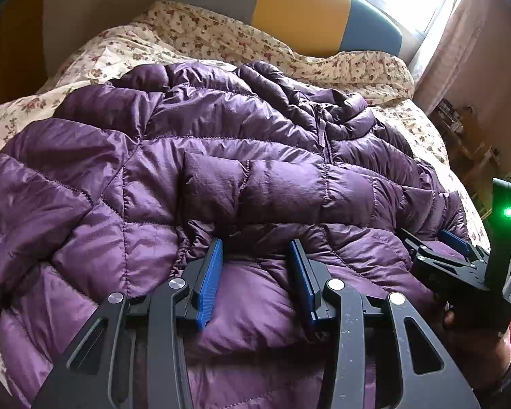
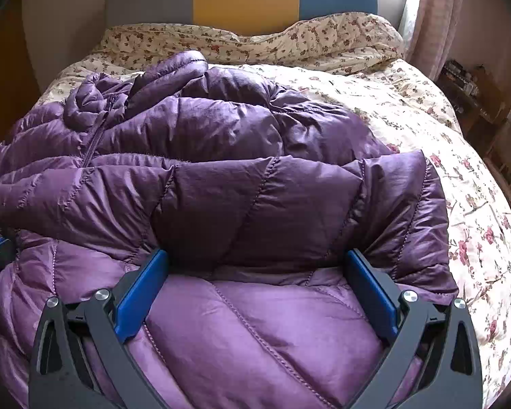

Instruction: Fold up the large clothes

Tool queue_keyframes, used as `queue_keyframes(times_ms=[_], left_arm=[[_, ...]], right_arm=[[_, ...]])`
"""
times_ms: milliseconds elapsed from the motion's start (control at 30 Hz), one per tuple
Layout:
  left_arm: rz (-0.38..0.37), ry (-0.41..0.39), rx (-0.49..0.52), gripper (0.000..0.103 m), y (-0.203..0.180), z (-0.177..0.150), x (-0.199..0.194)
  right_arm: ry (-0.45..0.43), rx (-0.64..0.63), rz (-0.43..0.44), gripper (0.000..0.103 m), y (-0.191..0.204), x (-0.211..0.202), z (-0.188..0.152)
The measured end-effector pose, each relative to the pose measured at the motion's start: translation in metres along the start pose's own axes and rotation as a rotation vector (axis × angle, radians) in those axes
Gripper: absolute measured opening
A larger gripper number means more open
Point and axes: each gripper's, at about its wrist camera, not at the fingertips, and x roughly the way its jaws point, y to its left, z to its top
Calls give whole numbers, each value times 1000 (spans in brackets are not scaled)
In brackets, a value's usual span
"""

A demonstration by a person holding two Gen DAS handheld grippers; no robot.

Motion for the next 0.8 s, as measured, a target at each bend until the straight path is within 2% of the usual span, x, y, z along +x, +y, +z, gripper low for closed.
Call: queue_keyframes(times_ms=[100, 167, 267, 300, 367, 533, 600, 633, 733, 800], left_arm=[[-23, 5, -31, 44, 3, -3, -14], [-37, -20, -73, 53, 11, -8, -35], [-46, -56, -147, 56, 31, -22, -69], [-52, -74, -200, 63, 46, -32, -87], [-48, -112, -300, 68, 74, -52, -116], [-9, -137, -548, 68, 153, -119, -186], [51, -159, -637, 68, 182, -146, -214], [99, -185, -722, 68, 202, -167, -234], [154, -257, -926, 68, 244, -209, -272], [151, -285, -1010, 68, 261, -223, -283]], right_arm=[[-5, 3, 3, 101, -1, 1, -2], [-8, 1, 0, 101, -1, 2, -3], [-12, 2, -1, 101, -2, 1, -3], [-12, 1, -2, 101, -2, 1, -3], [-13, 2, -1, 101, 0, 0, -3], [-18, 5, 0, 101, 0, -1, -4], [-18, 4, 0, 101, 0, -1, -4], [-18, 3, -1, 101, 0, -1, -4], [-19, 5, 1, 101, 0, -2, -4], [-20, 6, 1, 101, 0, -3, -3]])
